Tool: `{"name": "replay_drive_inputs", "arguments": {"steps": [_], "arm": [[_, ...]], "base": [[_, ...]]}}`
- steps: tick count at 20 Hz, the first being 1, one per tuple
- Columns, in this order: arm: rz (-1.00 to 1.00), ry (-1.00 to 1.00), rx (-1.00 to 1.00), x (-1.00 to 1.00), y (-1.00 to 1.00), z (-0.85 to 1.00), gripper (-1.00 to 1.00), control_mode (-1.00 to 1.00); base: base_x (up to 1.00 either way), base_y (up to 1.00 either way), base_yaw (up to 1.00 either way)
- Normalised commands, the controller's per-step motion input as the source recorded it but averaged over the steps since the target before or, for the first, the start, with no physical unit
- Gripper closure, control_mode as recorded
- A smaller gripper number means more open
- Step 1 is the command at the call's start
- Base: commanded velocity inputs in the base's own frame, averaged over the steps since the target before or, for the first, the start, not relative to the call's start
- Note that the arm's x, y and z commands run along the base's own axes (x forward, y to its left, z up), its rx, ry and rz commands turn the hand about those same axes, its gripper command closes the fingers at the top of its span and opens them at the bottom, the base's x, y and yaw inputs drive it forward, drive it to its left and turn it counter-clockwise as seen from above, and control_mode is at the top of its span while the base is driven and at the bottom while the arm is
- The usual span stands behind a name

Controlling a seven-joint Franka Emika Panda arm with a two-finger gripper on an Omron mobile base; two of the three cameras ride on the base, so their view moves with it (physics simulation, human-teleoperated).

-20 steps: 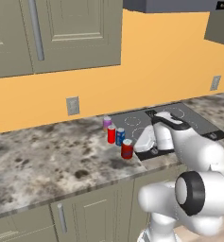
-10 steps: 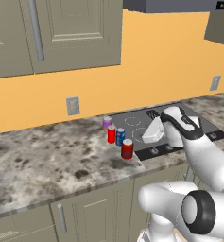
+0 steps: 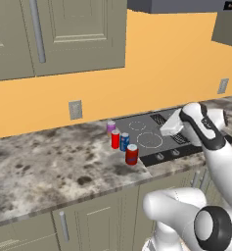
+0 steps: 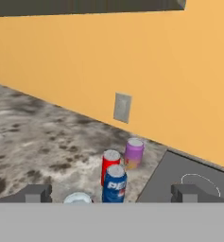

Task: Four empty soda cans are scattered around the kitchen. Gather all the cans and cluster them next to the stove for recycling.

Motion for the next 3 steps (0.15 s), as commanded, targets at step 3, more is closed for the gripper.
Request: {"name": "replay_drive_inputs", "arguments": {"steps": [3], "arm": [[-0.09, -0.06, 0.00, -0.09, -0.62, 0.30, -1.00, -1.00]], "base": [[0.00, 0.00, 0.00]]}}
